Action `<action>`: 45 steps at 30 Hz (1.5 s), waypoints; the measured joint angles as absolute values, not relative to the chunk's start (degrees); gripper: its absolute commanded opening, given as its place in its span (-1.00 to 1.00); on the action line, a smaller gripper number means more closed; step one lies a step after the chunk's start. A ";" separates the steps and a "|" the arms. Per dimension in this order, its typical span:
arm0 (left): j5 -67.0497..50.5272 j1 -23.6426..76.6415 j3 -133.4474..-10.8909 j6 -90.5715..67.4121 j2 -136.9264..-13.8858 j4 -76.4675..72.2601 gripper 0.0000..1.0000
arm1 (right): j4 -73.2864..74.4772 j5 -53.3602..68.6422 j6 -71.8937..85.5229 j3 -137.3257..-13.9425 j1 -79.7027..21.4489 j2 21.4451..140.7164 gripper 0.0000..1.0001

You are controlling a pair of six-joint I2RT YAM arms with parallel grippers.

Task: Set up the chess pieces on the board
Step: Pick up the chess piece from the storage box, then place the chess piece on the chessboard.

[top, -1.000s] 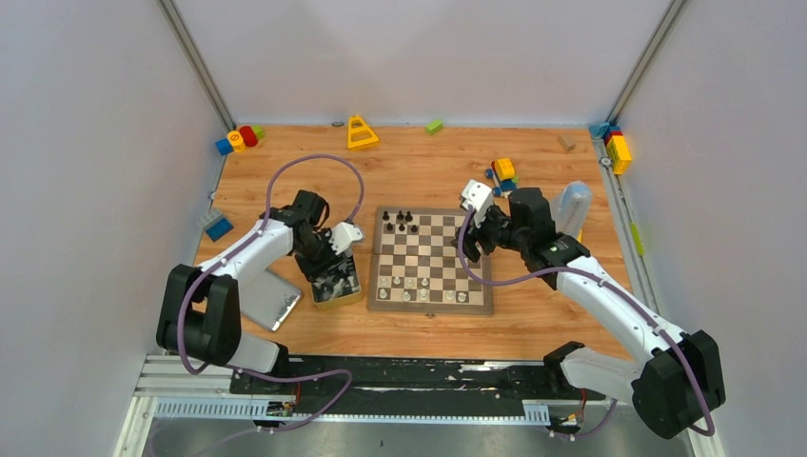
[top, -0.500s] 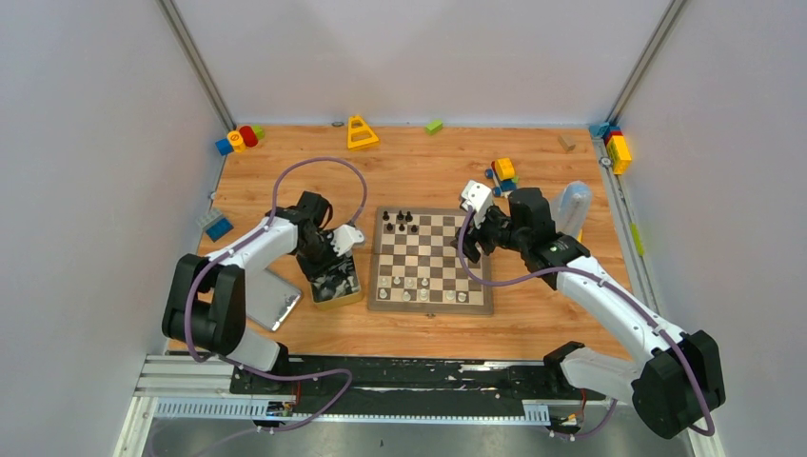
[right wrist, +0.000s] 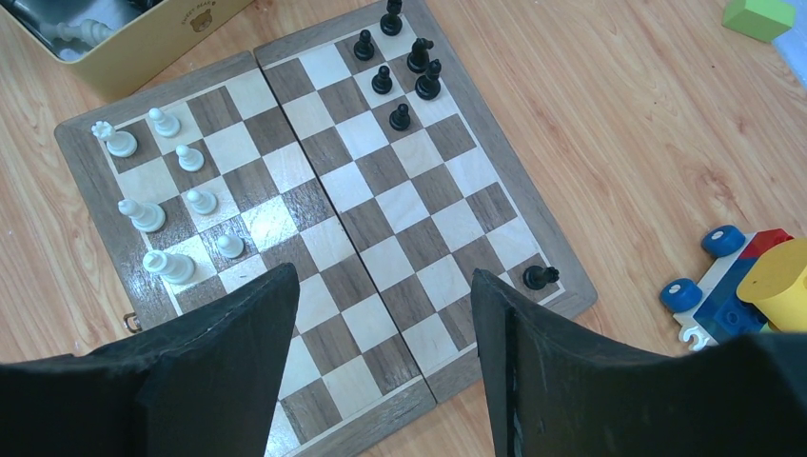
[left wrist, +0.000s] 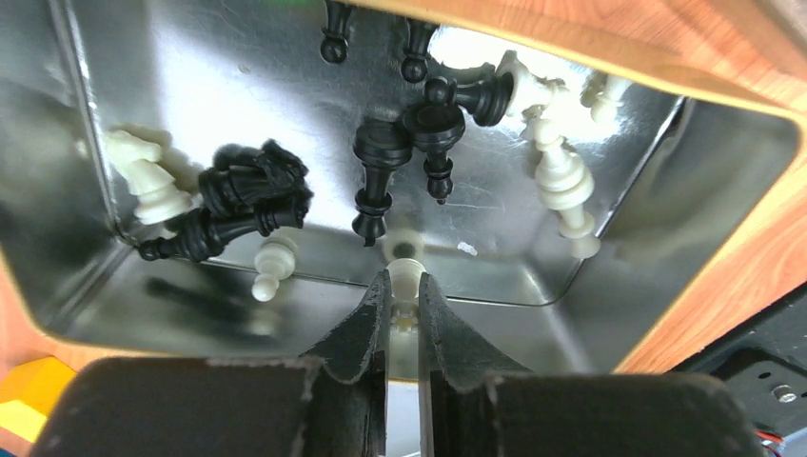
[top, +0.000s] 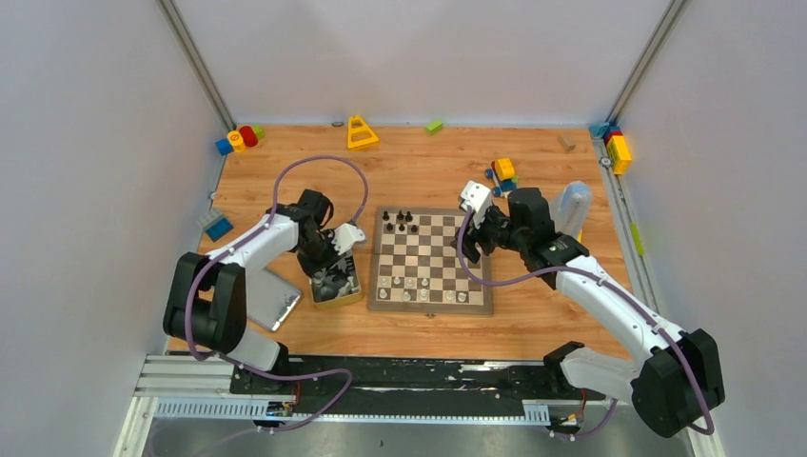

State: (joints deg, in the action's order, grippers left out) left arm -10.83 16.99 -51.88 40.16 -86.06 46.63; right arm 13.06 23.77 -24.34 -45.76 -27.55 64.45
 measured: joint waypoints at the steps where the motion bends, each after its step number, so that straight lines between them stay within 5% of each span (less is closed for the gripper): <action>1: -11.11 17.10 -52.49 40.14 -85.97 47.24 -0.80 | 13.06 23.75 -24.34 -45.76 -27.55 64.45 0.36; 19: -12.67 29.65 -72.97 36.01 -83.35 58.13 -0.80 | 13.06 21.47 -22.79 -45.80 -21.80 64.27 0.38; 35: -10.39 55.75 -108.22 30.85 -108.77 65.23 -0.80 | 16.40 20.69 -16.78 -50.33 0.32 69.78 0.37; 45: -11.11 61.95 -123.48 26.94 -122.52 66.50 -0.80 | 18.98 23.68 -14.98 -51.24 7.40 70.43 0.37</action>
State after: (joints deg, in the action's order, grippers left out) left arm -11.11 61.95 -123.48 26.94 -122.52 66.50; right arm 18.98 23.68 -14.98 -51.24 7.40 70.43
